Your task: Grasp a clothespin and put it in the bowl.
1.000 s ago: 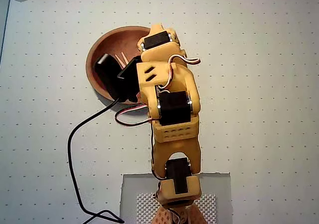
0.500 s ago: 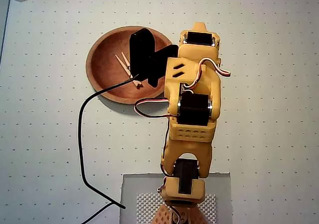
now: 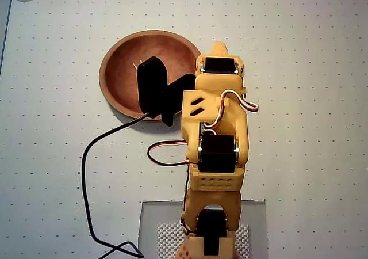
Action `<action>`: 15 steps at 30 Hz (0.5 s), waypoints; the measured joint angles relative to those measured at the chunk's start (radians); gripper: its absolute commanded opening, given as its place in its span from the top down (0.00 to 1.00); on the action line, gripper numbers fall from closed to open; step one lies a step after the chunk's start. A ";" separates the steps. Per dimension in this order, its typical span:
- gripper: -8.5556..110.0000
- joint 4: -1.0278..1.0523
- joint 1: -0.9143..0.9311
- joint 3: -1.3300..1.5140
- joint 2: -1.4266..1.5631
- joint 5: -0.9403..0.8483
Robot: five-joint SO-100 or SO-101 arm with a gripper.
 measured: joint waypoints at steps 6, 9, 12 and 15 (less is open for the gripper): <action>0.95 -0.179 -0.002 0.508 0.285 0.000; 0.95 -0.284 -0.002 0.765 0.387 0.000; 0.95 -0.383 -0.002 1.002 0.468 -0.003; 0.95 -0.471 -0.002 1.209 0.543 -0.048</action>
